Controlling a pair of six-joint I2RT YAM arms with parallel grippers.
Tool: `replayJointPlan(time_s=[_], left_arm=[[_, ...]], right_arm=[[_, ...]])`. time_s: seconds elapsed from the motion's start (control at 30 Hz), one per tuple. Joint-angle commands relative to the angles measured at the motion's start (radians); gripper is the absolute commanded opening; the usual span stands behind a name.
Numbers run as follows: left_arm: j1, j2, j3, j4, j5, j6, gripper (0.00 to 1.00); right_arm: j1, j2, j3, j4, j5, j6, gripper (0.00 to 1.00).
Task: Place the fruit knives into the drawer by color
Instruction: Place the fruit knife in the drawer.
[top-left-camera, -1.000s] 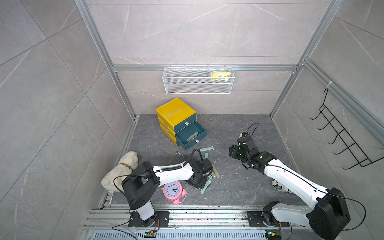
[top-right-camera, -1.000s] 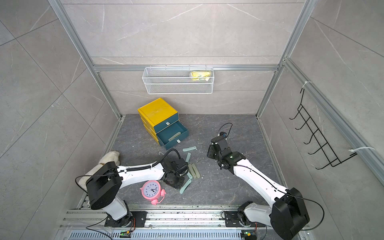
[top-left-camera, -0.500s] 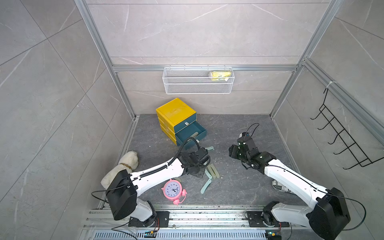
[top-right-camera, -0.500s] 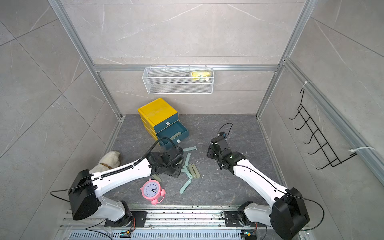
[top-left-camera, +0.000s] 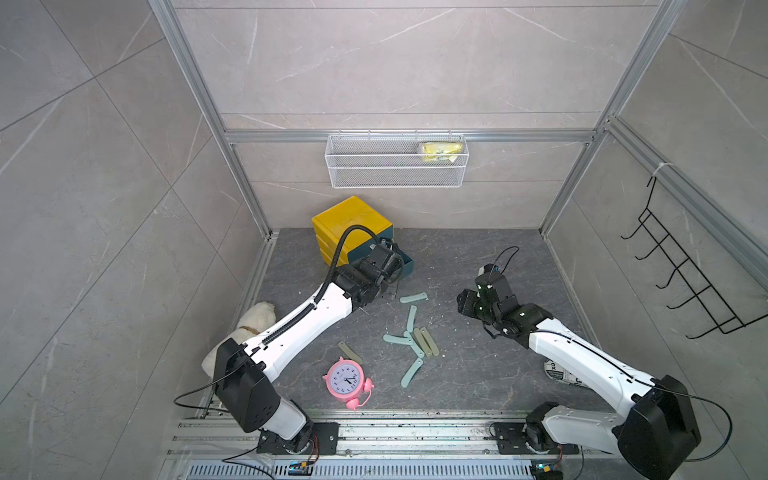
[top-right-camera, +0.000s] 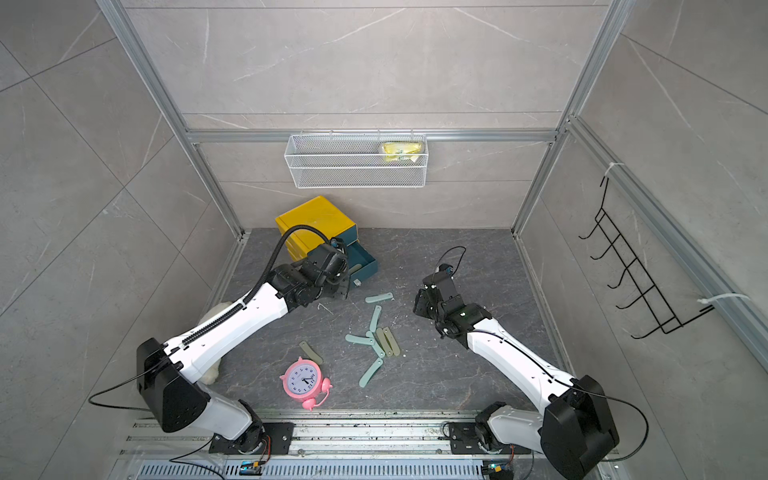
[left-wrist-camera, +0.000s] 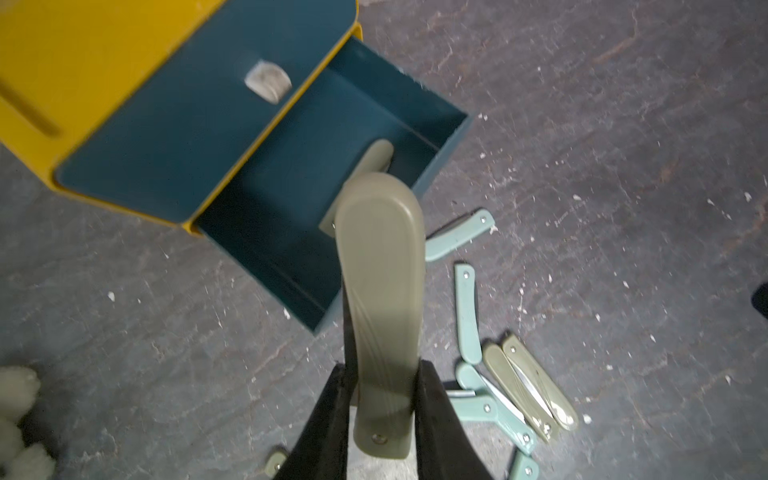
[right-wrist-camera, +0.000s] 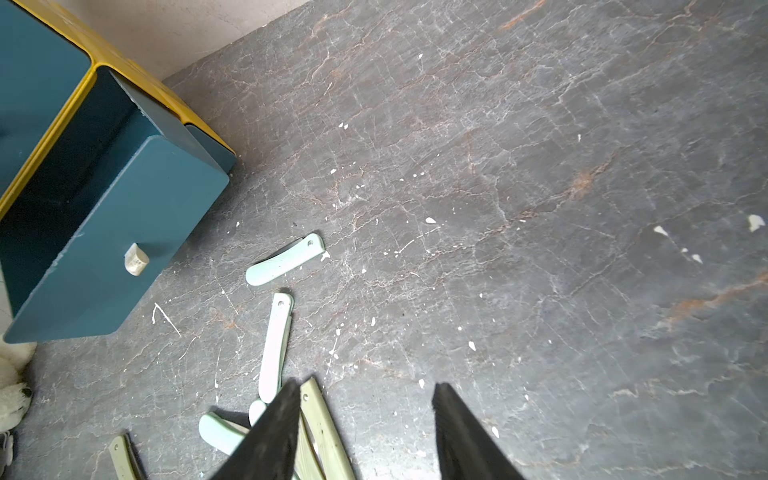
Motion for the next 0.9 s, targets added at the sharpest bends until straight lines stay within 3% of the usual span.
replayJointPlan(time_s=[0.0, 0.17, 0.37, 0.63, 0.77, 0.87], left_arm=[[0.012, 0.084, 0.066, 0.072, -0.093, 0.095, 0.23], [0.037, 0.220, 0.151, 0.066, -0.237, 0.129, 0.22], [0.076, 0.322, 0.225, 0.046, -0.241, 0.121, 0.24], [0.076, 0.317, 0.226, 0.046, -0.219, 0.112, 0.49], [0.074, 0.261, 0.228, 0.041, -0.185, 0.099, 0.59], [0.064, 0.194, 0.214, 0.042, -0.140, 0.072, 0.73]], right_arm=[[-0.006, -0.007, -0.014, 0.012, -0.011, 0.008, 0.54], [-0.009, -0.010, -0.018, 0.016, -0.018, 0.003, 0.54], [-0.009, -0.009, -0.022, 0.022, -0.035, -0.001, 0.54], [-0.010, 0.003, -0.013, 0.022, -0.123, -0.049, 0.58], [-0.009, 0.036, -0.004, 0.003, -0.206, -0.079, 0.59], [-0.006, 0.054, -0.016, -0.001, -0.257, -0.102, 0.56]])
